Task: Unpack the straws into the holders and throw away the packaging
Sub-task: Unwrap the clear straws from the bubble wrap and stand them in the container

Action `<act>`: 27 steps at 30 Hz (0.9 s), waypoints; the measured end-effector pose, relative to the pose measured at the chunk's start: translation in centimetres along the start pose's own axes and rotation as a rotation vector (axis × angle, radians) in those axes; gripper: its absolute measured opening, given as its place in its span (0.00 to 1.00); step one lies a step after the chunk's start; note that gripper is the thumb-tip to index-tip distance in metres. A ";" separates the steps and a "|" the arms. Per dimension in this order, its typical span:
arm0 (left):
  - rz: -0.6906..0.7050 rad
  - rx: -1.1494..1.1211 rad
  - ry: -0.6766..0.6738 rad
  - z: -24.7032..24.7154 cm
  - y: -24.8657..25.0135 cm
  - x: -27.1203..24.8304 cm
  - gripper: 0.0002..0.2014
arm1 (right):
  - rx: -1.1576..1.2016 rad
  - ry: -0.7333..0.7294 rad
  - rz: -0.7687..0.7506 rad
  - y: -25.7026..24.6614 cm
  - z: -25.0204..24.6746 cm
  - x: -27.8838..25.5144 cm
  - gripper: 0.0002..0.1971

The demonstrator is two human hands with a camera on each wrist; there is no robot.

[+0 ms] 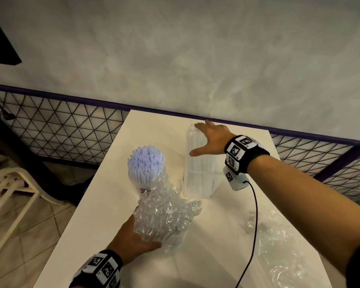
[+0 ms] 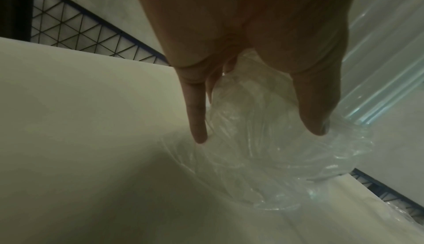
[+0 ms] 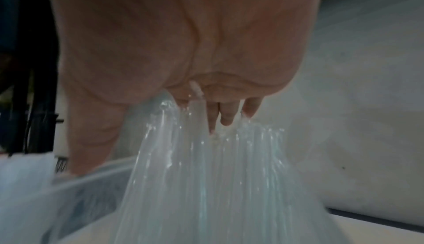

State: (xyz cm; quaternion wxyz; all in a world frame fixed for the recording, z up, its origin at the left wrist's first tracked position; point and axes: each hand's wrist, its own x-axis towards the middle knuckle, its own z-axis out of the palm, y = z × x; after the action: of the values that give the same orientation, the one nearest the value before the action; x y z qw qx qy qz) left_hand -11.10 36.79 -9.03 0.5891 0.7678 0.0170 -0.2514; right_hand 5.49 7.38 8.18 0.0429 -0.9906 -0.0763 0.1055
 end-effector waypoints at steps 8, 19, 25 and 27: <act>-0.013 -0.014 0.020 0.1 -0.2 0.2 0.53 | 0.091 0.243 0.102 0.0 0.0 1.5 0.24; -0.024 -0.068 0.020 0.2 -0.1 0.2 0.52 | -0.011 -0.149 0.115 1.3 1.0 2.4 0.33; -0.019 -0.017 0.029 0.2 -0.3 0.3 0.51 | 0.123 0.106 0.042 -0.4 -1.4 0.2 0.34; -0.007 0.006 0.031 0.0 -0.3 0.2 0.50 | 0.181 0.191 -0.124 -2.0 -2.4 -1.7 0.35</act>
State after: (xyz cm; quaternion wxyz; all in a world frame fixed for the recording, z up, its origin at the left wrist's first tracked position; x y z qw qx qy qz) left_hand -11.00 36.80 -9.44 0.5854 0.7734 0.0283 -0.2416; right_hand 4.11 8.89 11.05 0.1454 -0.9816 -0.1232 0.0141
